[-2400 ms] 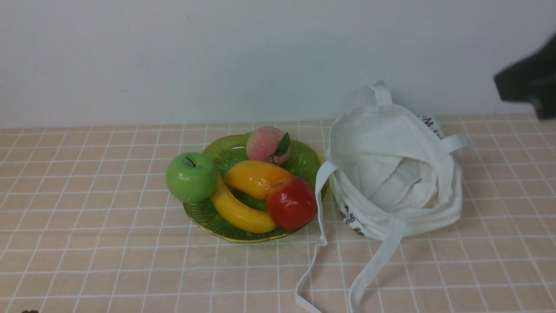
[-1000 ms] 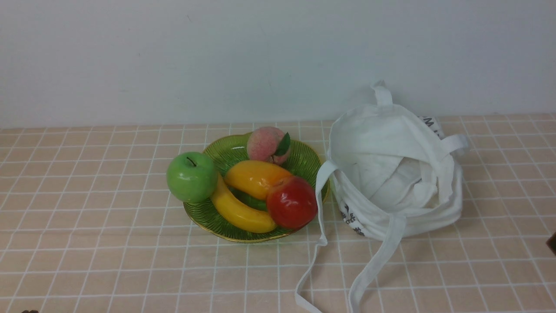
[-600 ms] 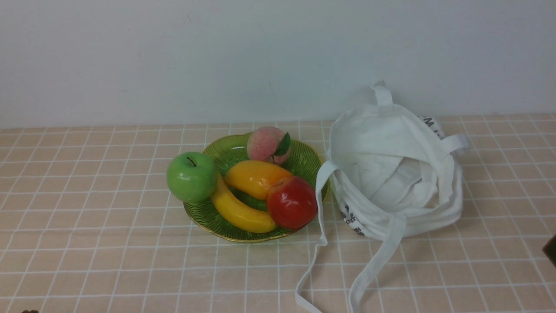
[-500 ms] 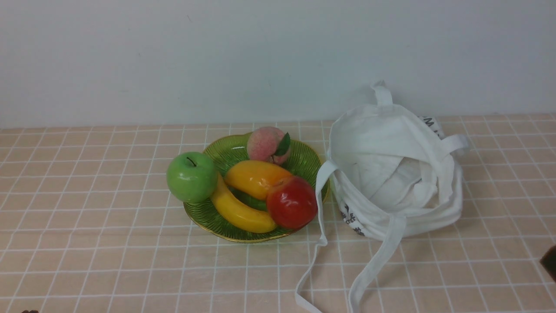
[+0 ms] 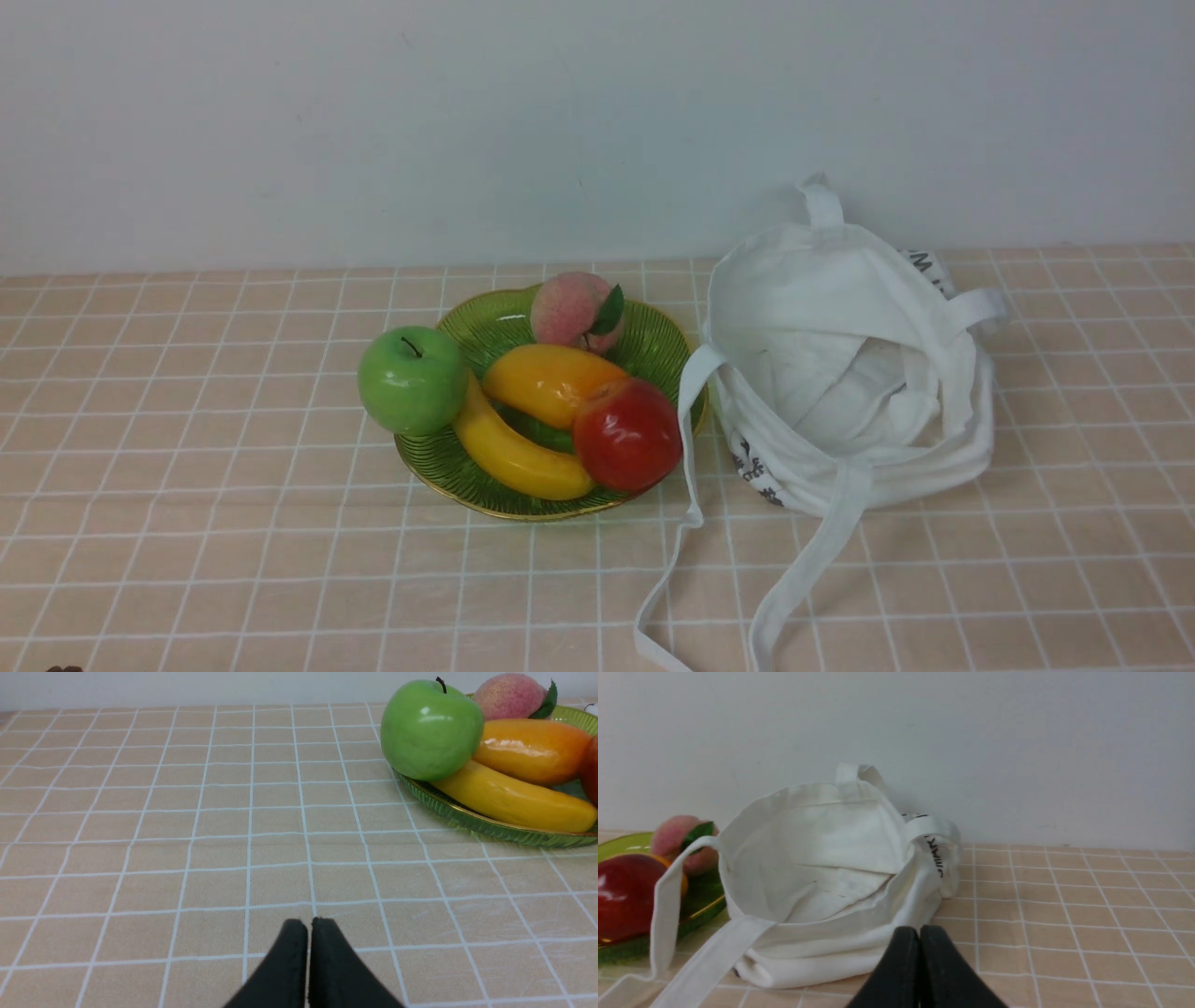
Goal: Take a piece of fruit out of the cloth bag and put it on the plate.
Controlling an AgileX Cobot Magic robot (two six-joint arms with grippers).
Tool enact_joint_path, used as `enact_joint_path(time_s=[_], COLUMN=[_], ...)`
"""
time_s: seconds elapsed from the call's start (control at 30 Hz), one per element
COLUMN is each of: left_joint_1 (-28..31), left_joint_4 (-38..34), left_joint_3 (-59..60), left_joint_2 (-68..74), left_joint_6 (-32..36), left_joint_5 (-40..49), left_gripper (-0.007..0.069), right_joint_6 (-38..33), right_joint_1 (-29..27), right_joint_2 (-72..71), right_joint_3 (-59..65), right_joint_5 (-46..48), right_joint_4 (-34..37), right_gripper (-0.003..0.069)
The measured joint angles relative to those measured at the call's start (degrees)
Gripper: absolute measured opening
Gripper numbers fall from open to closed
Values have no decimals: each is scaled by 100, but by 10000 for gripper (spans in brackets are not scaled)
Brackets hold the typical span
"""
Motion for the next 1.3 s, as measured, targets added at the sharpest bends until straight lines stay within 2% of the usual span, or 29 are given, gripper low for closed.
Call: enact_joint_path(time_s=[0.23,0.4,0.77,1.3], left_joint_1=[0,0,0,0], left_joint_4=[0,0,0,0], left_joint_3=[0,0,0,0], left_joint_2=[0,0,0,0], left_joint_6=[0,0,0,0], left_joint_5=[0,0,0,0], left_gripper=[-8,-8,-8,-8], right_joint_6=[5,11,24,24], right_joint_1=[-286,-338,52,85], right_joint_2=[-180,-180,-180,-180], right_joint_3=[-7,-13,-18,-18], right_joint_5=[931,975,975,975], right_joint_4=[0,10,24,24], right_gripper=[-15,-15,-15,-15])
